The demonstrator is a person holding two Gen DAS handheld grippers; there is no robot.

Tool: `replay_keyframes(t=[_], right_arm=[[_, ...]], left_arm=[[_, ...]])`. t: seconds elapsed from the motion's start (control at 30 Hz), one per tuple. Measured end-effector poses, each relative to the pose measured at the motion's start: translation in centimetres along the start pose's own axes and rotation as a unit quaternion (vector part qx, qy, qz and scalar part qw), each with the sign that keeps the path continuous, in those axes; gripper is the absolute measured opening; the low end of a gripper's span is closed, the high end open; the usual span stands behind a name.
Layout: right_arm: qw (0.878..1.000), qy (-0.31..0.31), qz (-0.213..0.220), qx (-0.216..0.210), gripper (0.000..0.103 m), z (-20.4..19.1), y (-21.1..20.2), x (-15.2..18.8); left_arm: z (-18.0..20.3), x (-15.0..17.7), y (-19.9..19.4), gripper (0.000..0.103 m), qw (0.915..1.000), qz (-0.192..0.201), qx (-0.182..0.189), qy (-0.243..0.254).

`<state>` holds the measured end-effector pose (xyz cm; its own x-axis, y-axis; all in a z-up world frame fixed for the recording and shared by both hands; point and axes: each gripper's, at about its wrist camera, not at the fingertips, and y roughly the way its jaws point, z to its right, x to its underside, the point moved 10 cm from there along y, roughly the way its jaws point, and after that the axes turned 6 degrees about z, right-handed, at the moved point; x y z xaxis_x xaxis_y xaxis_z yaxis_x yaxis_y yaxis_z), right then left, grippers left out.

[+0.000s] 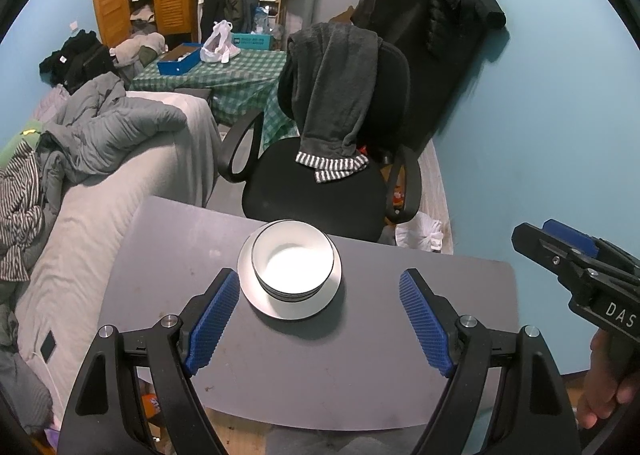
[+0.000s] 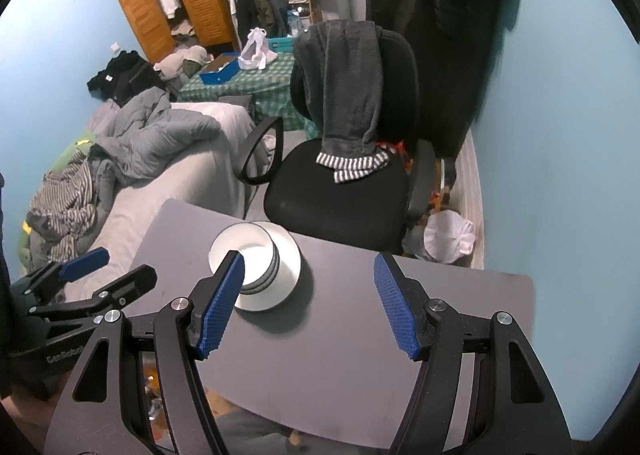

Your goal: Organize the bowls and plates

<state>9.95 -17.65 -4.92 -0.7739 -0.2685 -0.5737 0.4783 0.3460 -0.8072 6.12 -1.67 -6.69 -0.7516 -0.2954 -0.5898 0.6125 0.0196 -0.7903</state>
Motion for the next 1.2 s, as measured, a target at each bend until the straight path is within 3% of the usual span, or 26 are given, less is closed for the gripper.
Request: replay_keyframes(t=[0.73,1.2], right_arm=[[1.0,0.001,-0.006,-0.005,0.066,0.2,-0.1,0.1],[1.0,-0.011,-0.011,-0.02,0.066,-1.3,0.1,0.1]], left_arm=[[0.2,-0.5,0.2,0.083,0.9999,-0.011,-0.005,-0.003],[-0.2,0.5,-0.4,0.083,0.9992,-0.018,-0.032,0.016]])
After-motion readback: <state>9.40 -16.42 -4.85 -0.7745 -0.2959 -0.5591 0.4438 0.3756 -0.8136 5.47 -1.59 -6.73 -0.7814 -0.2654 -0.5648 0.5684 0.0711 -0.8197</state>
